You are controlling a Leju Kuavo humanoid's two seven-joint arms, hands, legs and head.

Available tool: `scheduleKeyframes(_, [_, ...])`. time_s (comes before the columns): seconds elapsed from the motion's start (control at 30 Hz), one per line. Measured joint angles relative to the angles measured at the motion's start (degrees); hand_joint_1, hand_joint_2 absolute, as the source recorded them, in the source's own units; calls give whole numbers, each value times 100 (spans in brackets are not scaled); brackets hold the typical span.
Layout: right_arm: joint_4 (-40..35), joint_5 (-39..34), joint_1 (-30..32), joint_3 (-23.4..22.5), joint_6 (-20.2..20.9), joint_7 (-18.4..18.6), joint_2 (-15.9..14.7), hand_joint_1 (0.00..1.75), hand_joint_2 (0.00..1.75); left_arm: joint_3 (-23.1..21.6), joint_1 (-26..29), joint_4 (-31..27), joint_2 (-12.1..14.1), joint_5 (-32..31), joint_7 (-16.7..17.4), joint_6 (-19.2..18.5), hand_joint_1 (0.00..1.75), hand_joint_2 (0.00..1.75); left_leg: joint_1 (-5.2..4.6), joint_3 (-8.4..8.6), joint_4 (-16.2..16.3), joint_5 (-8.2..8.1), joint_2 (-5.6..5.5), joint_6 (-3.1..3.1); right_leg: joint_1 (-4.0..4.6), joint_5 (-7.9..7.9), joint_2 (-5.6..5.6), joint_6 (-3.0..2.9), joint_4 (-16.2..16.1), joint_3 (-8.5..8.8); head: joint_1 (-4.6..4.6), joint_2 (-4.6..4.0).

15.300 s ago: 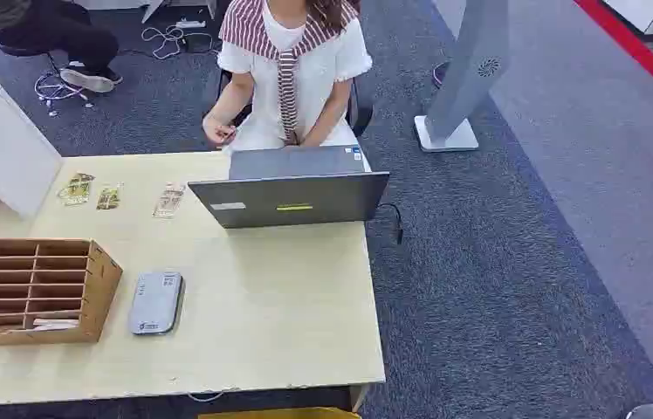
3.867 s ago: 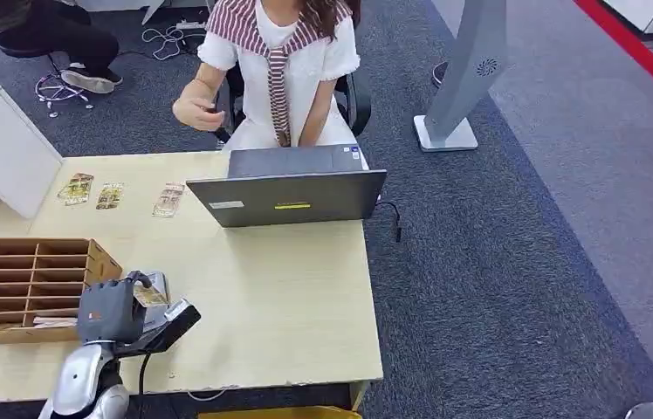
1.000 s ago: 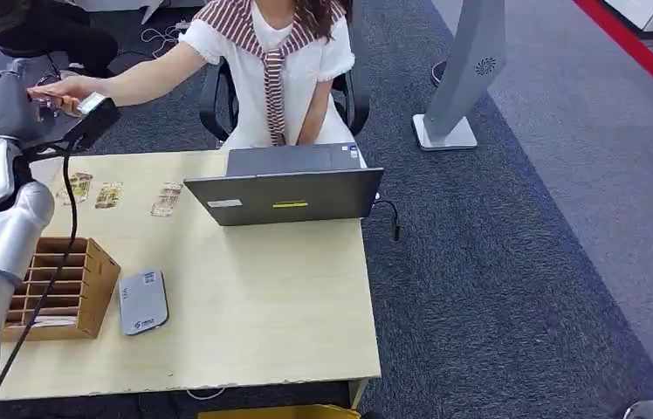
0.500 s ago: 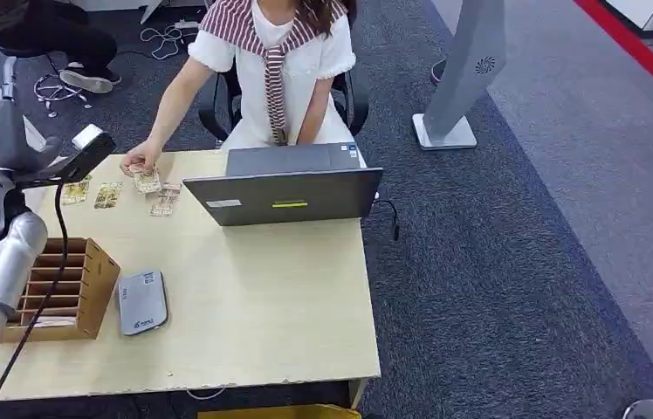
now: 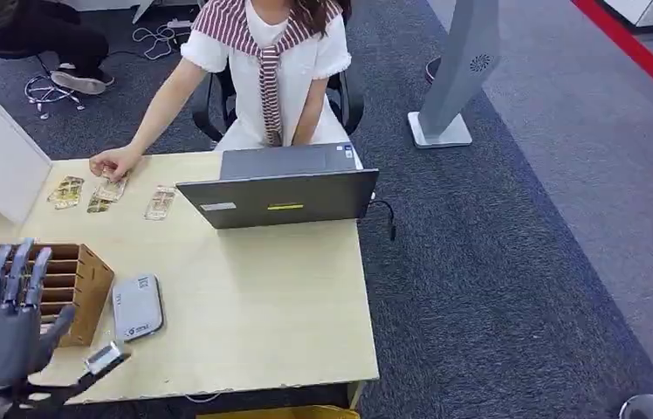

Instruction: Pass the card to the sensor for recognition and then transmit it.

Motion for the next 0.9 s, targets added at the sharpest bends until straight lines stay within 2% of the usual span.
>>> scheduleKeyframes(0.13, [0,-52,5,-35,-4,0,2,0,175,46,602,-379,0,-68,20,-13,0,175,1,-7,0,0,-25,0,1,-4,-26,3,-1,5,-2,0])
scheduleKeyframes(0.37, [0,-52,5,-55,-4,15,11,0,175,77,908,-624,-9,-24,127,-136,0,175,4,-5,0,7,-35,-6,2,1,-34,-4,0,10,-2,-2])
scheduleKeyframes(0.53, [0,-66,6,-54,-11,-9,13,0,175,79,898,-619,2,142,415,-876,0,175,5,-6,0,9,-39,-8,4,2,-39,-4,0,10,-2,0])
scheduleKeyframes(0.73, [2,-61,4,-44,7,-19,28,0,175,177,578,-528,89,341,546,-1602,0,175,7,-7,1,14,-42,-10,5,6,-42,-9,1,10,-2,-2])
scheduleKeyframes(0.9, [2,-59,4,-39,7,-17,33,0,175,199,390,-449,138,356,549,-1703,0,175,6,-7,1,15,-40,-11,5,7,-42,-10,1,10,-2,-2])
